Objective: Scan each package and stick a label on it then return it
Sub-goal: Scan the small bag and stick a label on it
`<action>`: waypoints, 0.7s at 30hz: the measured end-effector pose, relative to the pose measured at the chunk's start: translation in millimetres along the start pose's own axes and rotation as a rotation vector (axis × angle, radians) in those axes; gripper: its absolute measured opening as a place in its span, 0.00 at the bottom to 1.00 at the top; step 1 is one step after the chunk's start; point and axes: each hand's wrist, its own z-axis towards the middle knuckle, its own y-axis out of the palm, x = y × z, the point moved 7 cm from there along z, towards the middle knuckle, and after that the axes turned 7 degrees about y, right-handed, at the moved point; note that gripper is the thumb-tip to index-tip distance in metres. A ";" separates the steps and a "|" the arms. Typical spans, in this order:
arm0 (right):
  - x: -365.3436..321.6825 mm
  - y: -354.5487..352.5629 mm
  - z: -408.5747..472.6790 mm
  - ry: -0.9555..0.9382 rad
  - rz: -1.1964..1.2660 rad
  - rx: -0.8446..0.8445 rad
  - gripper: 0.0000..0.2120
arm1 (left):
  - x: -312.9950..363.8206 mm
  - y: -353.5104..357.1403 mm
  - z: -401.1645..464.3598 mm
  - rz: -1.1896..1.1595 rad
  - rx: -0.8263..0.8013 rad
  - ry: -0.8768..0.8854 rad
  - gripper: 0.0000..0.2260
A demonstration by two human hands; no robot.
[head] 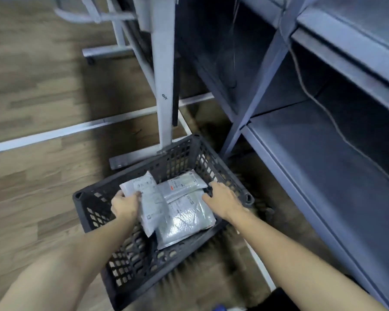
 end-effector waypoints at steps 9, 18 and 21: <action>1.1 -104.7 -73.2 -0.116 -0.190 0.270 0.22 | 144.0 15.0 -82.7 -0.220 -0.175 0.278 0.10; 19.1 -245.7 -174.7 -0.124 -0.192 0.612 0.20 | 302.5 14.4 -206.8 -0.319 -0.328 0.605 0.05; 30.8 -288.1 -216.3 -0.113 -0.206 0.734 0.19 | 345.1 16.2 -250.4 -0.342 -0.374 0.663 0.05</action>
